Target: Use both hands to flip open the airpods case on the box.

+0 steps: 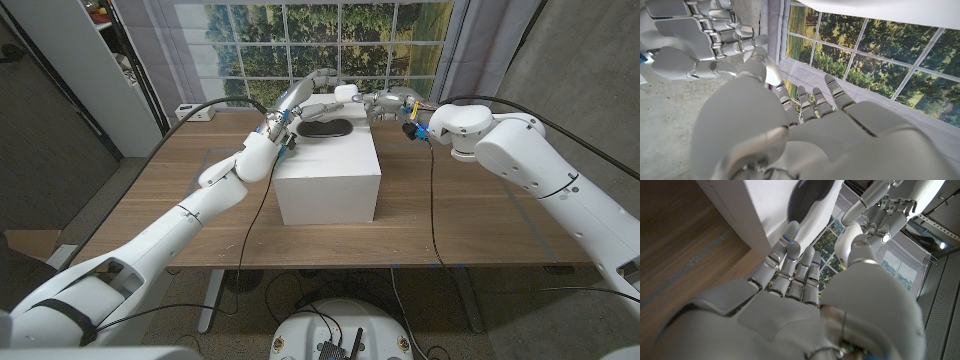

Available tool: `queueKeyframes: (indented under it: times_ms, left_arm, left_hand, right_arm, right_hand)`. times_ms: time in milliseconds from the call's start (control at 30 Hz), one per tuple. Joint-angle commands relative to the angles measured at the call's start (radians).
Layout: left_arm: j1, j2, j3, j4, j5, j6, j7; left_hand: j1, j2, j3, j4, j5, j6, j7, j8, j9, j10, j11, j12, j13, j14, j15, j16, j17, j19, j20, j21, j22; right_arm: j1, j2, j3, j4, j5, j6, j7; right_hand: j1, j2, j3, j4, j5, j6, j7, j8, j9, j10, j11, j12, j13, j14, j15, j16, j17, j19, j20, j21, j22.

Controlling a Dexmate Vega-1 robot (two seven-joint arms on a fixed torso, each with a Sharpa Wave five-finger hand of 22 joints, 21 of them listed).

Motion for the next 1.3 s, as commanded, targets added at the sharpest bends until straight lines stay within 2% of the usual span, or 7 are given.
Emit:
queueKeyframes:
  times_ms: [33, 333, 467, 767, 1033, 1133, 1300]
  left_arm:
    - [-0.005, -0.017, 0.018, 0.015, 0.009, 0.017, 0.027]
    - [-0.011, -0.018, 0.028, 0.018, 0.000, 0.021, 0.018]
    - [-0.008, -0.016, 0.029, 0.011, -0.007, 0.027, 0.010]
    - [-0.002, -0.016, 0.033, 0.003, -0.029, 0.027, -0.009]
    - [0.002, -0.016, 0.038, -0.012, -0.024, 0.046, -0.013]
    - [0.002, -0.015, 0.040, -0.015, -0.022, 0.046, -0.014]
    - [0.001, -0.017, 0.041, -0.016, -0.023, 0.045, -0.015]
  left_hand:
    - [0.001, 0.015, -0.006, 0.002, 0.008, 0.215, 0.064, 0.105, 0.110, 0.009, -0.005, -0.003, 0.002, 0.008, -0.071, -0.002, 0.000, 0.004, 0.008, -0.001, 0.002]
    - [0.001, 0.016, -0.013, 0.003, 0.009, 0.218, 0.063, 0.104, 0.111, 0.011, -0.005, -0.004, 0.002, 0.011, -0.072, -0.002, 0.000, 0.006, 0.006, 0.000, 0.003]
    - [0.001, 0.017, -0.016, 0.004, 0.009, 0.220, 0.063, 0.103, 0.110, 0.012, -0.004, -0.004, 0.002, 0.012, -0.073, -0.002, 0.000, 0.006, 0.007, 0.000, 0.003]
    - [0.003, 0.020, -0.021, 0.004, 0.010, 0.223, 0.064, 0.100, 0.109, 0.017, -0.005, -0.003, 0.002, 0.013, -0.076, -0.003, 0.000, 0.008, 0.006, 0.001, 0.004]
    - [0.005, 0.021, -0.026, 0.005, 0.010, 0.226, 0.064, 0.098, 0.108, 0.019, -0.006, -0.004, 0.003, 0.015, -0.076, -0.004, -0.001, 0.006, 0.006, 0.000, 0.005]
    - [0.006, 0.022, -0.027, 0.004, 0.010, 0.227, 0.063, 0.098, 0.109, 0.020, -0.003, -0.004, 0.003, 0.016, -0.076, -0.004, -0.001, 0.005, 0.006, 0.000, 0.005]
    - [0.007, 0.023, -0.030, 0.005, 0.010, 0.227, 0.064, 0.097, 0.109, 0.022, -0.003, -0.004, 0.003, 0.018, -0.077, -0.004, -0.001, 0.005, 0.006, -0.001, 0.006]
  right_arm:
    - [0.007, 0.027, -0.030, 0.027, 0.022, 0.019, -0.023]
    - [0.000, 0.032, -0.035, 0.033, 0.017, 0.056, -0.029]
    - [-0.004, 0.030, -0.031, 0.032, 0.021, 0.065, -0.028]
    - [-0.017, 0.028, -0.021, 0.038, 0.035, 0.091, -0.021]
    - [-0.022, 0.027, -0.020, 0.038, 0.039, 0.102, -0.024]
    - [-0.020, 0.029, -0.024, 0.042, 0.037, 0.106, -0.023]
    - [-0.021, 0.032, -0.027, 0.045, 0.035, 0.112, -0.027]
  right_hand:
    - [0.020, 0.005, 0.009, -0.006, -0.002, 0.020, -0.001, 0.010, 0.009, 0.009, -0.001, 0.020, 0.022, 0.017, -0.169, 0.012, 0.006, 0.011, -0.002, 0.012, 0.002]
    - [0.040, 0.015, 0.022, -0.008, -0.003, 0.059, -0.014, 0.023, 0.020, 0.034, -0.015, 0.051, 0.045, 0.033, -0.170, 0.027, 0.006, 0.010, -0.006, 0.027, -0.001]
    - [0.049, 0.019, 0.028, -0.008, -0.004, 0.102, -0.036, 0.039, 0.028, 0.051, -0.021, 0.061, 0.043, 0.045, -0.170, 0.035, 0.005, 0.011, -0.009, 0.038, -0.002]
    - [0.051, 0.021, 0.031, -0.004, -0.005, 0.133, -0.043, 0.050, 0.040, 0.067, -0.029, 0.069, 0.037, 0.059, -0.169, 0.041, 0.005, 0.011, -0.014, 0.050, -0.004]
    - [0.062, 0.037, 0.043, -0.002, -0.005, 0.203, -0.058, 0.081, 0.064, 0.126, -0.049, 0.091, 0.026, 0.089, -0.171, 0.056, 0.005, 0.011, -0.020, 0.072, -0.007]
    - [0.079, 0.044, 0.053, -0.008, -0.005, 0.234, -0.062, 0.096, 0.078, 0.146, -0.050, 0.098, 0.019, 0.101, -0.171, 0.065, 0.006, 0.011, -0.026, 0.084, -0.008]
    - [0.122, 0.070, 0.078, -0.016, -0.004, 0.272, -0.076, 0.117, 0.103, 0.172, -0.068, 0.110, 0.016, 0.120, -0.172, 0.080, 0.007, 0.005, -0.039, 0.104, -0.008]
